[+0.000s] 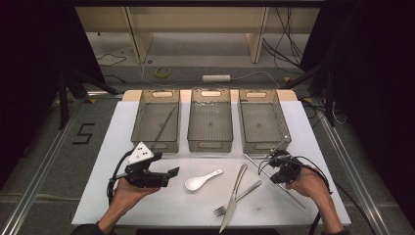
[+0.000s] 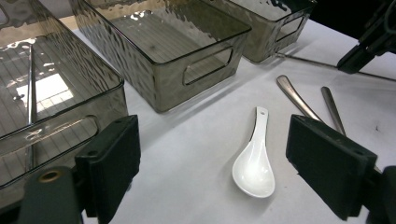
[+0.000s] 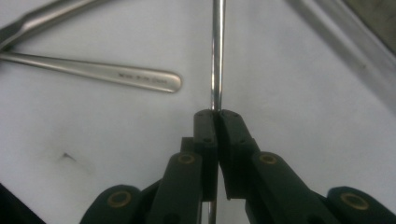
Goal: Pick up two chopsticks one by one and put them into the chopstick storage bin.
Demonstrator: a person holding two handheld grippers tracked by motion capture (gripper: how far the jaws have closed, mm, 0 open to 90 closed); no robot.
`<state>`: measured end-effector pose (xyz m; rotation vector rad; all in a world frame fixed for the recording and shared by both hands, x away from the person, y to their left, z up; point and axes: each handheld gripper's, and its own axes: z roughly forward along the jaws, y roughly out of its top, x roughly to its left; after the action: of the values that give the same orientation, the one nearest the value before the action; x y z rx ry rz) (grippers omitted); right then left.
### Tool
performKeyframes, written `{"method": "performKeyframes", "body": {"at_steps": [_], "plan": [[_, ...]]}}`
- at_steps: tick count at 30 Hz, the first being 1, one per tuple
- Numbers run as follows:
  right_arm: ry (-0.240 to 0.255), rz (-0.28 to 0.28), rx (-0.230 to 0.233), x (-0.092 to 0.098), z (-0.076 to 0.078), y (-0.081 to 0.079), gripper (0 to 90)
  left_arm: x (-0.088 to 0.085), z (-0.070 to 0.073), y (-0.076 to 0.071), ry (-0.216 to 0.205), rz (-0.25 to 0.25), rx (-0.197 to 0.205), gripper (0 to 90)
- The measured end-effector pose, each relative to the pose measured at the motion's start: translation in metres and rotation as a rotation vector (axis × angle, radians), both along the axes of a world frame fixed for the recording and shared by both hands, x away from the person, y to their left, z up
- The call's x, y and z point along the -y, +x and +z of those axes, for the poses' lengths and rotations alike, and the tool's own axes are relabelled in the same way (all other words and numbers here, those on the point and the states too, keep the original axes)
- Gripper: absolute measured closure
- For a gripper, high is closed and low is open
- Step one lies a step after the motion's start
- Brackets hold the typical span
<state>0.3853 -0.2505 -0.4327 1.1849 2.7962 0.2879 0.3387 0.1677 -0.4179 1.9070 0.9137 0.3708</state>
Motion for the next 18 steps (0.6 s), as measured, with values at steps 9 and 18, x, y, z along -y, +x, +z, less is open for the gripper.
{"method": "performKeyframes", "body": {"at_steps": [9,18], "plan": [[0.029,0.088,0.043,-0.016,0.018,-0.01,86.6,0.007,0.0,0.003,0.0,-0.017,-0.003,16.9],[0.055,0.196,0.069,-0.044,0.031,-0.019,86.6,0.024,0.002,0.008,0.022,-0.1,-0.002,16.8]]}}
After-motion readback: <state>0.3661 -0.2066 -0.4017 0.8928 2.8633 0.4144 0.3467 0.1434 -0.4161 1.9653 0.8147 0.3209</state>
